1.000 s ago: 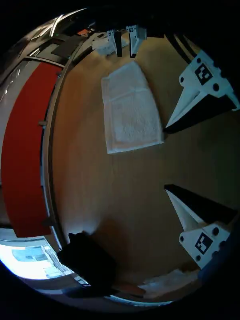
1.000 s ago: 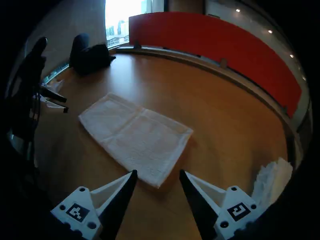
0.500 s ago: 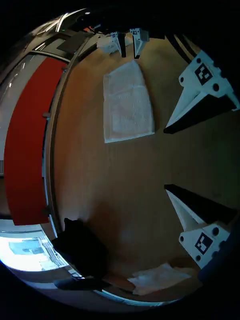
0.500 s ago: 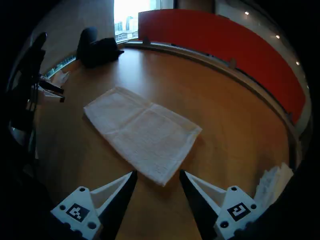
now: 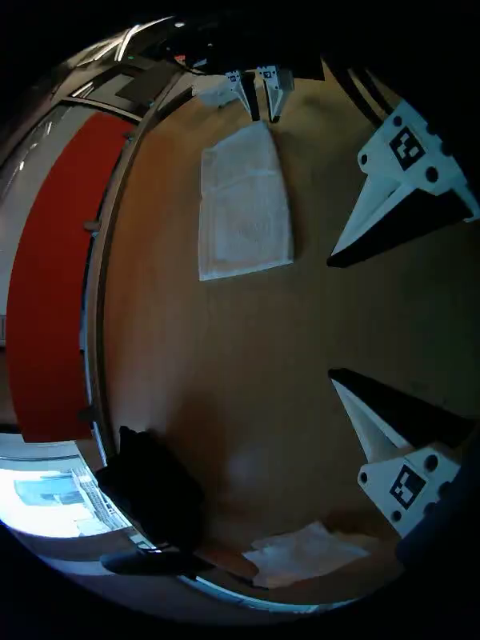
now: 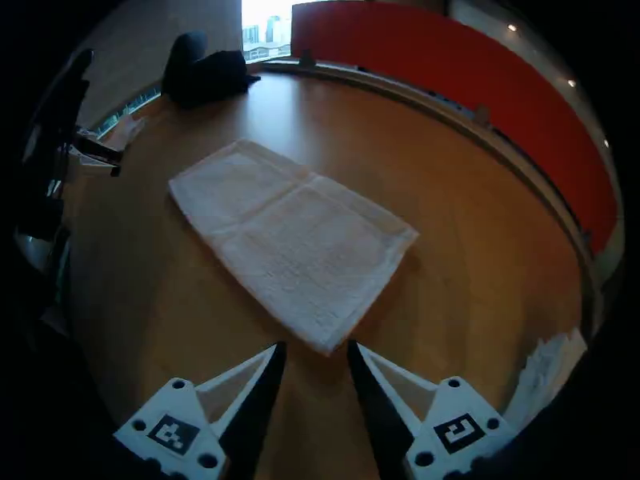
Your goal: Fold towel
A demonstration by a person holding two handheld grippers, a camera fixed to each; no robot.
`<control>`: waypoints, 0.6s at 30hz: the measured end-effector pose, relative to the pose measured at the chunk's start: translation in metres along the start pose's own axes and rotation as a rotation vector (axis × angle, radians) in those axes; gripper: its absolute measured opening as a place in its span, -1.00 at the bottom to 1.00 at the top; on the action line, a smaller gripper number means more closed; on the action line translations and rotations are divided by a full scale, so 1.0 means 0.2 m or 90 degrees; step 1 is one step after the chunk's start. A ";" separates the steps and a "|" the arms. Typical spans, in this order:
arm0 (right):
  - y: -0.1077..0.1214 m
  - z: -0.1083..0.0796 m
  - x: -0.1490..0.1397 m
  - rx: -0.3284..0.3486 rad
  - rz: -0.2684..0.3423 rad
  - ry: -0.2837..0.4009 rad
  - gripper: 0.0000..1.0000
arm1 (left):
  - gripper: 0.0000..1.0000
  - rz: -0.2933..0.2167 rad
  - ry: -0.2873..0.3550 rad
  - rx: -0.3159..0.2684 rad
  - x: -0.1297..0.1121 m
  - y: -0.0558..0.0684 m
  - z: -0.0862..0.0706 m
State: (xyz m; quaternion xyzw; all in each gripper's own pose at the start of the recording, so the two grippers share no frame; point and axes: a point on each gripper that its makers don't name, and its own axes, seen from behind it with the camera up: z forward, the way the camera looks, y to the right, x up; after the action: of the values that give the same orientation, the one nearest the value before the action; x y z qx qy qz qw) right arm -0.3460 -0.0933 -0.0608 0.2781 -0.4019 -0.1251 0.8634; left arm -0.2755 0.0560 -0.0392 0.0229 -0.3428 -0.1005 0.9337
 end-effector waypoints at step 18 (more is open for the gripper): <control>0.02 0.01 -0.04 0.017 0.001 -0.015 -0.56 | 0.88 -0.003 -0.004 0.003 -0.04 -0.02 -0.02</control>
State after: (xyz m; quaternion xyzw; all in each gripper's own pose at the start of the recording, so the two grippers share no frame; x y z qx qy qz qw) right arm -0.3524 -0.0876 -0.0615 0.2873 -0.4142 -0.1223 0.8549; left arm -0.2798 0.0530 -0.0470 0.0255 -0.3462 -0.1020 0.9322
